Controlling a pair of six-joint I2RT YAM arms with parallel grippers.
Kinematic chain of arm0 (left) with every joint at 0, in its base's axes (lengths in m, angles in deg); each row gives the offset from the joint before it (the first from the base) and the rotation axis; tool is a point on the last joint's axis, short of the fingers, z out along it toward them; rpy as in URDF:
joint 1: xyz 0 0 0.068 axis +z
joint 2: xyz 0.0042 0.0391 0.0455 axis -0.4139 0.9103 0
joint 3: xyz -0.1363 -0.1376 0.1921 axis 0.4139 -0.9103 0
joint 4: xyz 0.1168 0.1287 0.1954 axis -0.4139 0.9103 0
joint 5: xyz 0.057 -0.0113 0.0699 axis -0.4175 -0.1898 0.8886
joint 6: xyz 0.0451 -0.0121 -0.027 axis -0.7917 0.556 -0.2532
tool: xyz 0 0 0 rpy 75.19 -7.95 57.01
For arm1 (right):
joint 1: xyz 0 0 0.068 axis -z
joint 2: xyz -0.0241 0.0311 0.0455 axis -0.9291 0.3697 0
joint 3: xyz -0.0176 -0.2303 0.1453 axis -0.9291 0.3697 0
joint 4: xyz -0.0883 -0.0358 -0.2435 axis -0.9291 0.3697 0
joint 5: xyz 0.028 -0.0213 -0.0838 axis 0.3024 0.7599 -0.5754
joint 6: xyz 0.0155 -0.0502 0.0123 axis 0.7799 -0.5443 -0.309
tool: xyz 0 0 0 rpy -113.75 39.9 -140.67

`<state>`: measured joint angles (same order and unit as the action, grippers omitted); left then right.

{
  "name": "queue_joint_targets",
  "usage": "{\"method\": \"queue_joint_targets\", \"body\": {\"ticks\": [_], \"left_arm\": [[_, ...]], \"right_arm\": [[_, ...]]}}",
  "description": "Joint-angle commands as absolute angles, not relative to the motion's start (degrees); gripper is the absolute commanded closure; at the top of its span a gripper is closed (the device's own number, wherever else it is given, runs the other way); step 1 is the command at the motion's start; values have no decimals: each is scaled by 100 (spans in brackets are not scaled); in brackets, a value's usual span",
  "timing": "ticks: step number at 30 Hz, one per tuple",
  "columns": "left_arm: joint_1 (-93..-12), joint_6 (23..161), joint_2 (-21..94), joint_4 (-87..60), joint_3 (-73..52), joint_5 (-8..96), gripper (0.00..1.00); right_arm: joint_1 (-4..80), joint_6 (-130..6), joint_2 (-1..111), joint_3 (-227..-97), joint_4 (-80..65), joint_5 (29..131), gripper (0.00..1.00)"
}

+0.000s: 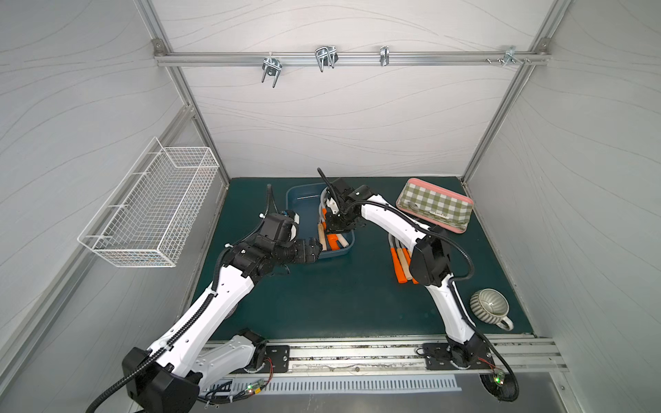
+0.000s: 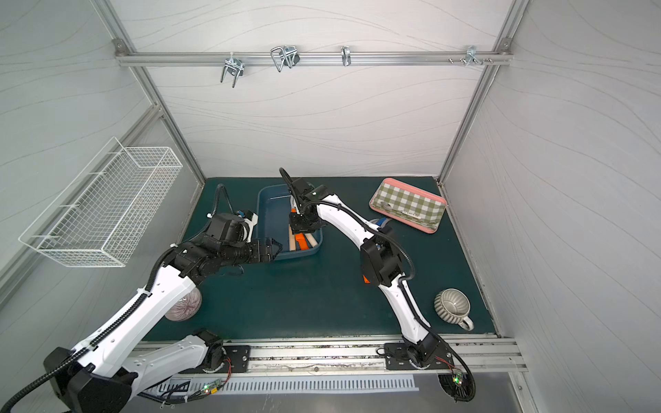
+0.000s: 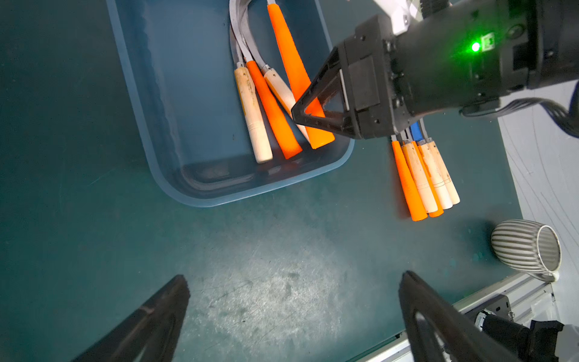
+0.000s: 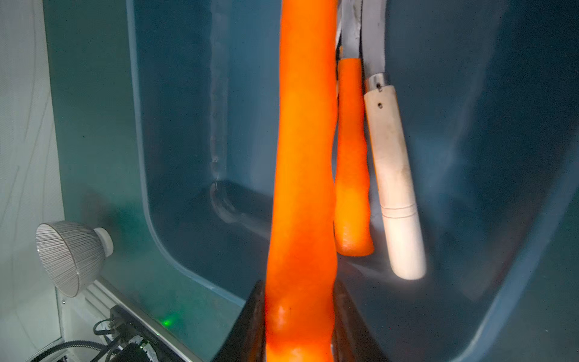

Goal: Put small sickles into storage boxes
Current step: Place the sickle in the storage box.

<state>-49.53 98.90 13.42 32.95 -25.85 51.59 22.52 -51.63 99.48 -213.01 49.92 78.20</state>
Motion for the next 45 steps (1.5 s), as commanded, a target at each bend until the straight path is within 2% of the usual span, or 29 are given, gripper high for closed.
{"method": "queue_joint_targets", "body": {"ticks": [1, 9, 16, 29, 38, 45], "left_arm": [[-4879, 9835, 1223, 3331, -2604, 5115, 1], [-4836, 9840, 1106, 3435, -2712, 5075, 1], [-4826, 9849, 1043, 3499, -2771, 5056, 1], [-4826, 9849, 1082, 3589, -2650, 5001, 1], [-4826, 9942, 1196, 3725, -2376, 4973, 1], [-4867, 10201, 1427, 4025, -2141, 5010, 1]], "right_arm": [[2155, -4915, 10162, -21447, 4784, 8054, 85], [2071, -4600, 10619, -21455, 4268, 8287, 83], [2063, -4438, 11025, -21661, 3990, 8472, 77], [2106, -4570, 11010, -21693, 4080, 8680, 51], [2175, -4761, 10388, -21523, 4186, 8819, 39], [2258, -4968, 9573, -20923, 4212, 8810, 24]]}}
